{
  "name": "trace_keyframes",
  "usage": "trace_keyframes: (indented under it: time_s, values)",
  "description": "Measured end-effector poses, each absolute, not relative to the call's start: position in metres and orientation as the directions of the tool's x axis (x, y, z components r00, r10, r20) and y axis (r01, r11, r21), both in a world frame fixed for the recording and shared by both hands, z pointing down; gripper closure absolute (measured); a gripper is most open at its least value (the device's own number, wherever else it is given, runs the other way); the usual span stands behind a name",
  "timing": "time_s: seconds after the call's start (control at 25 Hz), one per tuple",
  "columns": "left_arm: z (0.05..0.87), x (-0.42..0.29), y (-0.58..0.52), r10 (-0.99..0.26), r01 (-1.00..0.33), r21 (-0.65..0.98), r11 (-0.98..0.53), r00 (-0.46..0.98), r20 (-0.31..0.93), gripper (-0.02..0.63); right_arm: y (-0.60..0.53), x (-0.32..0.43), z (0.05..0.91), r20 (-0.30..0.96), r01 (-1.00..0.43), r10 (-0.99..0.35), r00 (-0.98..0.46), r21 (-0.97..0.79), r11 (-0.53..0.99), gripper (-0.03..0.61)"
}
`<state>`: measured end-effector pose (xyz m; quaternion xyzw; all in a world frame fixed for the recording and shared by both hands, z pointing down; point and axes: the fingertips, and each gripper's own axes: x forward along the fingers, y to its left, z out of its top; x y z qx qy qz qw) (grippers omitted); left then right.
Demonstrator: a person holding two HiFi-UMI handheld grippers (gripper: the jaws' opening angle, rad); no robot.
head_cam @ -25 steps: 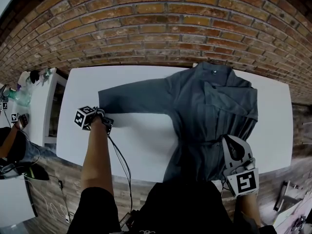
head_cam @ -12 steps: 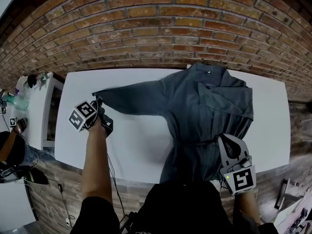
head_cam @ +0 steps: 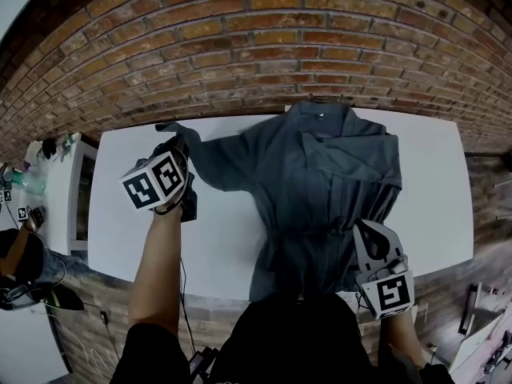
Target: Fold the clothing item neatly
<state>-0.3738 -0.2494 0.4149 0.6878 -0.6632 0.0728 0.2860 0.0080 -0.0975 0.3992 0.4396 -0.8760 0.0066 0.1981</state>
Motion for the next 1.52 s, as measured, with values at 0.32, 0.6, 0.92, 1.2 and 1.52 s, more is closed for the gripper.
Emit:
trace_keyframes:
  time_s: [0.32,0.6,0.92,1.2,1.52]
  values:
    - [0.409,-0.246,-0.265,-0.83,-0.96,0.225,-0.165,0.258,0.494,0.594,-0.084,0.061,0.401,0.357,-0.802,-0.796,-0.488,0.176,0.571,0.577]
    - [0.439,-0.153,-0.28,-0.777,-0.943,0.211,-0.258,0.332,0.535,0.594,-0.067,0.114,0.406,0.381,-0.835,-0.822,-0.422,0.19,0.517,0.577]
    - [0.471,-0.062,-0.287,-0.747,-0.928,0.108,-0.357,0.353,0.563,0.594,-0.052,0.167,0.412,0.417,-0.86,-0.838,-0.353,0.207,0.466,0.577]
    - [0.535,0.002,-0.276,-0.71,-0.892,-0.067,-0.447,0.308,0.633,0.594,-0.044,0.179,0.42,0.44,-0.854,-0.819,-0.368,0.19,0.485,0.577]
    - [0.586,0.029,-0.266,-0.659,-0.838,-0.181,-0.515,0.252,0.708,0.592,-0.041,0.181,0.423,0.45,-0.843,-0.804,-0.389,0.179,0.508,0.577]
